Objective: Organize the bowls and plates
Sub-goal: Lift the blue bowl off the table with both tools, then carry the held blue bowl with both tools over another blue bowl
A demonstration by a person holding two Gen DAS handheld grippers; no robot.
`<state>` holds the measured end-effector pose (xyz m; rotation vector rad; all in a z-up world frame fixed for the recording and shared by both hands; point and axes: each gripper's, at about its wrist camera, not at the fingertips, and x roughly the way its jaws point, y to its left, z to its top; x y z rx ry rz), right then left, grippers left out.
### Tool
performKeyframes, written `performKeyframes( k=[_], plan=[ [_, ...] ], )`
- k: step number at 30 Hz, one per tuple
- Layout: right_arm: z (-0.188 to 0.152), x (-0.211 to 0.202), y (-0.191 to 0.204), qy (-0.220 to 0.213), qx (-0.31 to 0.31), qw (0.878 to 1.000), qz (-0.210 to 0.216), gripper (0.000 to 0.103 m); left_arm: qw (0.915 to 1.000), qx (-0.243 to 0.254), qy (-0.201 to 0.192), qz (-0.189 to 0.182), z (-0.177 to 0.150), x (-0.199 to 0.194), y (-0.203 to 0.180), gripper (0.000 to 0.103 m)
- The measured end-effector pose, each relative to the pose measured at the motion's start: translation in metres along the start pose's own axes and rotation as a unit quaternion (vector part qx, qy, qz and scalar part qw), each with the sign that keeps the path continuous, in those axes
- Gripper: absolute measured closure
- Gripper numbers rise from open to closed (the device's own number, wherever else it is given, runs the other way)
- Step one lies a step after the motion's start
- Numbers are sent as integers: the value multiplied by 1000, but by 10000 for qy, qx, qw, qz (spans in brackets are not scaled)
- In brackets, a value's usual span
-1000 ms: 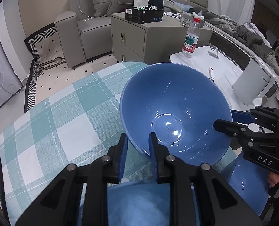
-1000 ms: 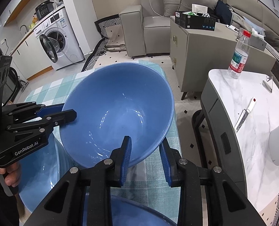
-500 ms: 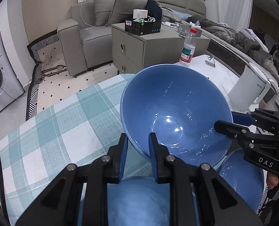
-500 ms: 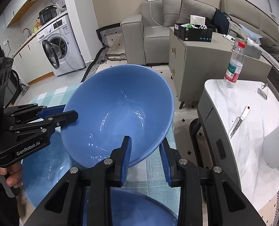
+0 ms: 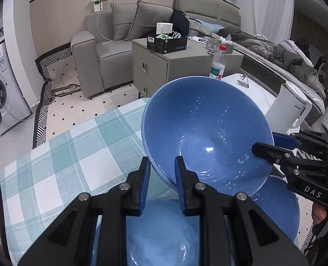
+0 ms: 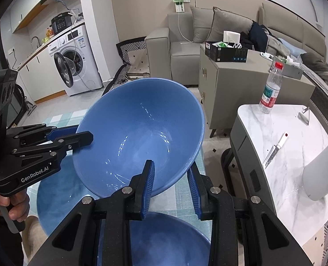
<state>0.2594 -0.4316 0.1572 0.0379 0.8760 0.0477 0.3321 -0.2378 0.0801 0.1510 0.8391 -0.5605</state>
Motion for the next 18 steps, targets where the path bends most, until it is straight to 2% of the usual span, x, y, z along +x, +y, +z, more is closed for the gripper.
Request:
performKeyframes(
  k=[18],
  plan=[
    [-3,-44,20,-363,-142,9991,141,72,9993,-61,-370,24,-10,-41,2,82]
  ],
)
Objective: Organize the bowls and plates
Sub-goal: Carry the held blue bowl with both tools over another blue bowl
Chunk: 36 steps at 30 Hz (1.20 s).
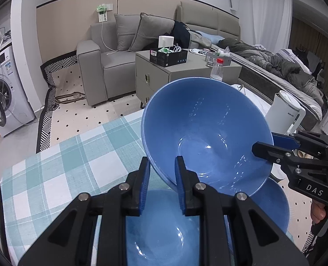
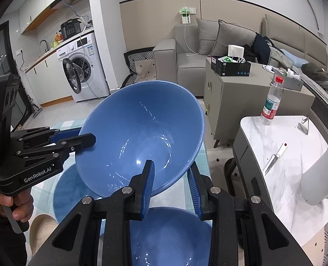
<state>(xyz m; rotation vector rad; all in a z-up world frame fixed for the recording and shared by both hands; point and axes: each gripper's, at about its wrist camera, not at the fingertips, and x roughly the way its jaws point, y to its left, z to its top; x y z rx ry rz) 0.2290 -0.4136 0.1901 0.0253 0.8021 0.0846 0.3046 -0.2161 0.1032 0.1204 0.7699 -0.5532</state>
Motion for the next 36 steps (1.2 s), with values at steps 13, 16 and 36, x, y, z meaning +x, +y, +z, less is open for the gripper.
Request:
performKeyframes(
  k=[13,16,36],
  plan=[
    [-1,-21,25,-189,-107,9995,212,72,9997,-52,-221,113,-8,-31,9,82],
    [-3,-24,29,-219,-133,9993,278,72,9996,-77,-253,122,-12,-37,11,82],
    [-18,-35,53,-270,-241,9977,577,72,9991,-224,-317,184,-41,-62,23,82]
  ],
)
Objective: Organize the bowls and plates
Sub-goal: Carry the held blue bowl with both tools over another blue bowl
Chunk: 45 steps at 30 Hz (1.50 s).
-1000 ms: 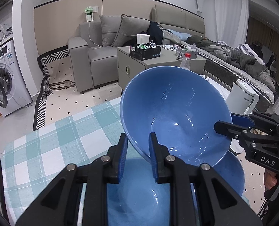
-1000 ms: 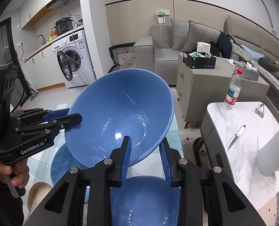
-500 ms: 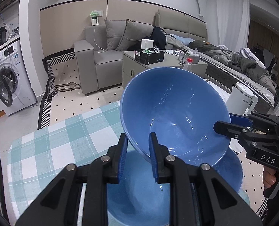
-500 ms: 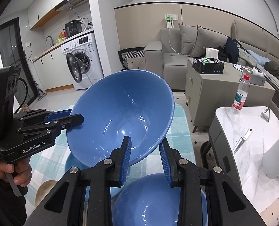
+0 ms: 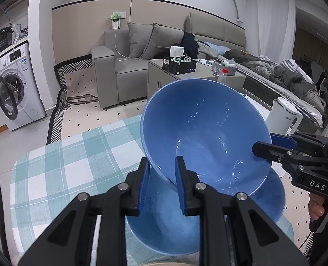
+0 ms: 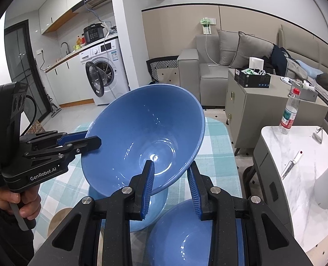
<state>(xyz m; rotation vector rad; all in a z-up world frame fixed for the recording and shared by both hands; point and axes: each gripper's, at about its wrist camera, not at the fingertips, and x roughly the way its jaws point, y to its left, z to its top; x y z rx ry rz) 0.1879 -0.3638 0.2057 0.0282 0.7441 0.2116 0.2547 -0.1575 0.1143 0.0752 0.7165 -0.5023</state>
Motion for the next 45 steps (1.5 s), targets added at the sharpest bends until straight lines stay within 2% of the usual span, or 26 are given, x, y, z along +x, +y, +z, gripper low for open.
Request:
performKeyframes(
  k=[31,45],
  plan=[
    [-36,14,25,306,-17,9989,348,72,9996,-124,236,107,-43,-9,15,82],
    [-48,28,36,525,-82,9979,383,71,9988,-243,398,167,-61,-1,23,82]
  ],
)
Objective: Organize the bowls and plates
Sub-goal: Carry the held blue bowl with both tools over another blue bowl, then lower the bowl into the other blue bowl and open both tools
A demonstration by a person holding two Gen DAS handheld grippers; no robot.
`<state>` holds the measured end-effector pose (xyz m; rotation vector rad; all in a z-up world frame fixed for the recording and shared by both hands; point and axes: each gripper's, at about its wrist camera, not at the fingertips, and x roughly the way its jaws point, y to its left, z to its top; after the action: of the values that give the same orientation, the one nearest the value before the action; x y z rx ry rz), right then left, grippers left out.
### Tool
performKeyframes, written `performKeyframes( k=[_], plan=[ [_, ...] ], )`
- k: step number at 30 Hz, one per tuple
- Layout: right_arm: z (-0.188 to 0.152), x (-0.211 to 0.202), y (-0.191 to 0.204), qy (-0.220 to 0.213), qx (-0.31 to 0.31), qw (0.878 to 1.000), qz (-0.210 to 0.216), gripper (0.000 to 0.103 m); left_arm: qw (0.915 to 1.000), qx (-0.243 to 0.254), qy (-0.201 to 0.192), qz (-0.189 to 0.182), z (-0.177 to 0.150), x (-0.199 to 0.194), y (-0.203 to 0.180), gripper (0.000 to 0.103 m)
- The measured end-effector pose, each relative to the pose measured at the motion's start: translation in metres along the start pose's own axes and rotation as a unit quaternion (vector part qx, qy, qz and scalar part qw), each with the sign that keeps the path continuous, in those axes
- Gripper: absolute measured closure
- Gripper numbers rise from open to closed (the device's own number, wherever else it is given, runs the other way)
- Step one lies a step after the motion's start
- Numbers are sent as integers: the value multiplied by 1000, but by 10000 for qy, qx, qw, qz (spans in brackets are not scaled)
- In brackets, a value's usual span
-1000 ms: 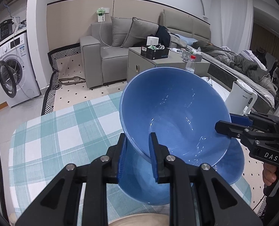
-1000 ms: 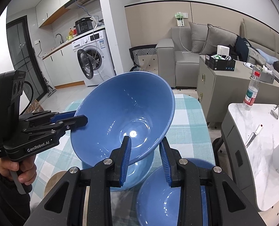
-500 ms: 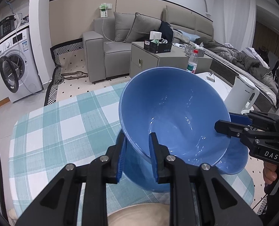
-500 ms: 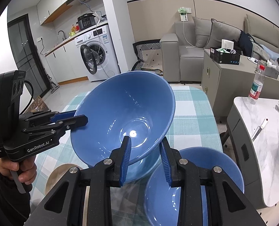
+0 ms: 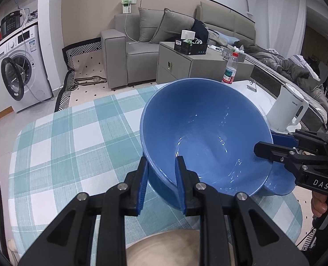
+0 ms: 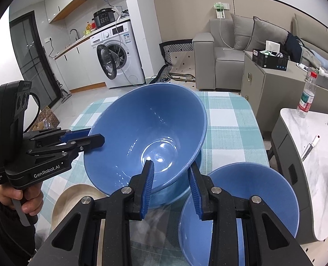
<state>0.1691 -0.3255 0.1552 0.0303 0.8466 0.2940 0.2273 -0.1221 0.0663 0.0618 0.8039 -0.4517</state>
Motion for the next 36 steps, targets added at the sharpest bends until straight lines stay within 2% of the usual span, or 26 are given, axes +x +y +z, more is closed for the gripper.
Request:
performKeyframes(
  k=[7,17,36],
  plan=[
    [-4,11,2,142,-41,9999,-9,71,10000,14,75,65,-6,6,2,82],
    [-11,28,8,354,-284,9986,-268,70,9995,121,196,226,-11,16,0,82],
    [-17,42,20,502,-599,9955,-541,66,9985,154,416,317,-18,28,2,81]
  ],
)
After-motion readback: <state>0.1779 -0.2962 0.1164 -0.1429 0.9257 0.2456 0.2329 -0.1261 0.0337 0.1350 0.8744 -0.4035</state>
